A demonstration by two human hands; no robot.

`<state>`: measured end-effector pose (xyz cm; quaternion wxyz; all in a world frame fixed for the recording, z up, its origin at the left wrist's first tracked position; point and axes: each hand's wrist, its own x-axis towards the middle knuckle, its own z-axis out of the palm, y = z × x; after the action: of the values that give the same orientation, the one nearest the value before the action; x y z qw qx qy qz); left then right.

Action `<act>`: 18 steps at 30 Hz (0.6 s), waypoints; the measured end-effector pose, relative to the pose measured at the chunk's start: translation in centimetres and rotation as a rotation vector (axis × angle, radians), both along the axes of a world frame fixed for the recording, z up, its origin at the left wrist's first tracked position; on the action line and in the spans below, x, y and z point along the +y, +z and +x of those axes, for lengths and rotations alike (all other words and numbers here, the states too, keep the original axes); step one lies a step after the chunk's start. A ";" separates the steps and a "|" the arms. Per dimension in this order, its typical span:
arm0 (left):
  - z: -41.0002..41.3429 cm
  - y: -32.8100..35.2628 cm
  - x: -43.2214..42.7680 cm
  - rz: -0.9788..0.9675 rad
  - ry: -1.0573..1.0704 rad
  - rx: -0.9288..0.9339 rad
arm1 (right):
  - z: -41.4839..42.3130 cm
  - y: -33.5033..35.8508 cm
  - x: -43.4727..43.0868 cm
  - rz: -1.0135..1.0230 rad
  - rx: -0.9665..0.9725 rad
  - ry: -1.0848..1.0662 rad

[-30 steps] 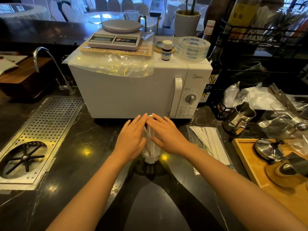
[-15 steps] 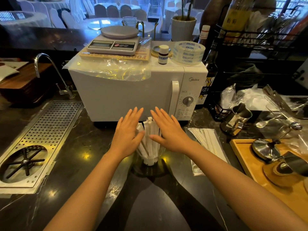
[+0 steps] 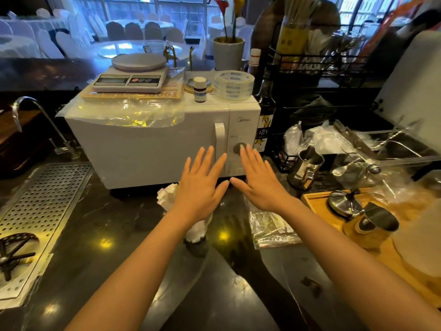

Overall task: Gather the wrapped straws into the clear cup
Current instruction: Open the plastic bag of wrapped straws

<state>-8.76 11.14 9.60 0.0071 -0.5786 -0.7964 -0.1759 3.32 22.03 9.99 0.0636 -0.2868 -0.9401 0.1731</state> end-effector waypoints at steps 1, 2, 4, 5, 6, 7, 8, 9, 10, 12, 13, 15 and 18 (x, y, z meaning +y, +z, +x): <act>0.7 -0.2 0.7 -0.012 -0.023 -0.014 | 0.8 0.0 0.4 -0.014 0.000 -0.025; 1.5 -0.4 1.3 -0.028 -0.048 -0.031 | 1.7 -0.2 0.8 -0.027 -0.002 -0.050; 3.1 -1.0 2.4 -0.065 -0.101 -0.066 | 3.4 -0.8 1.6 -0.042 -0.016 -0.094; 3.8 -1.4 3.0 -0.085 -0.123 -0.082 | 4.3 -1.3 1.9 -0.049 -0.026 -0.115; 4.5 -2.1 3.5 -0.107 -0.139 -0.098 | 5.1 -1.9 2.3 -0.063 -0.038 -0.135; 5.0 -2.8 3.9 -0.128 -0.150 -0.118 | 5.9 -2.5 2.7 -0.085 -0.050 -0.154; 5.5 -3.6 4.3 -0.149 -0.158 -0.138 | 6.6 -3.4 3.0 -0.109 -0.062 -0.173; 5.9 -4.4 4.7 -0.174 -0.166 -0.150 | 7.4 -4.2 3.2 -0.128 -0.075 -0.192; 6.3 -5.2 5.1 -0.203 -0.174 -0.151 | 8.1 -5.0 3.5 -0.142 -0.089 -0.209; 7.2 -6.7 5.6 -0.266 -0.195 -0.126 | 9.2 -6.4 3.7 -0.171 -0.119 -0.238; 7.6 -7.4 5.8 -0.296 -0.210 -0.115 | 9.7 -7.0 3.7 -0.194 -0.131 -0.253; 8.5 -8.6 6.1 -0.343 -0.248 -0.118 | 10.5 -8.1 3.4 -0.255 -0.138 -0.285; 9.4 -10.4 6.4 -0.368 -0.312 -0.078 | 11.3 -9.5 3.0 -0.372 -0.106 -0.321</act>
<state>0.60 17.52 -0.79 -0.1564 -0.6788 -0.7158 -0.0490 14.58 25.01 0.51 -0.0129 -0.4481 -0.8363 0.3157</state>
